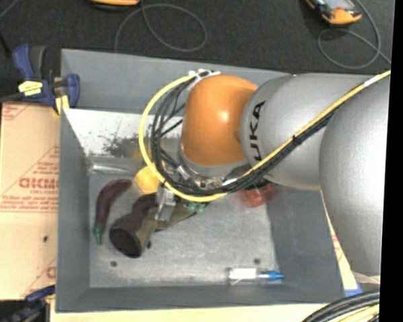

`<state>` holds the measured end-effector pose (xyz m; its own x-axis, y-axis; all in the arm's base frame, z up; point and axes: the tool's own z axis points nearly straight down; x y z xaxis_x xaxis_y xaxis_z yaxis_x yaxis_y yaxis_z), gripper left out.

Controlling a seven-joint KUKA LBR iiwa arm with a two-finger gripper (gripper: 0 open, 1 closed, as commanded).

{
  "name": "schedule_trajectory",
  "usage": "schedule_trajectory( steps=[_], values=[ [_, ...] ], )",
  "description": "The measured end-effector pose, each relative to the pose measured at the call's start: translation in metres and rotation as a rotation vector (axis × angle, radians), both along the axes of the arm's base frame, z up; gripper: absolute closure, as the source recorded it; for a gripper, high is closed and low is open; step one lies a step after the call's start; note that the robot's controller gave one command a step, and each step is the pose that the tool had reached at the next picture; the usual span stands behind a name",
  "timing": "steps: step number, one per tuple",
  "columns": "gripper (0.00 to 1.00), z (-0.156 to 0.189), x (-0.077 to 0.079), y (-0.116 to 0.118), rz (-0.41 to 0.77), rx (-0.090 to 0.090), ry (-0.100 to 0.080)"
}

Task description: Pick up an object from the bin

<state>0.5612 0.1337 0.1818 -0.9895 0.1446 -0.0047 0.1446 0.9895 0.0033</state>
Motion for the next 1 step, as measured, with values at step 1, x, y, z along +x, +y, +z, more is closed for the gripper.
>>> schedule_trajectory(
  steps=[1],
  values=[
    [1.00, 0.0454, 0.0006, 0.0011, 0.001, -0.001, 0.005]
  ],
)
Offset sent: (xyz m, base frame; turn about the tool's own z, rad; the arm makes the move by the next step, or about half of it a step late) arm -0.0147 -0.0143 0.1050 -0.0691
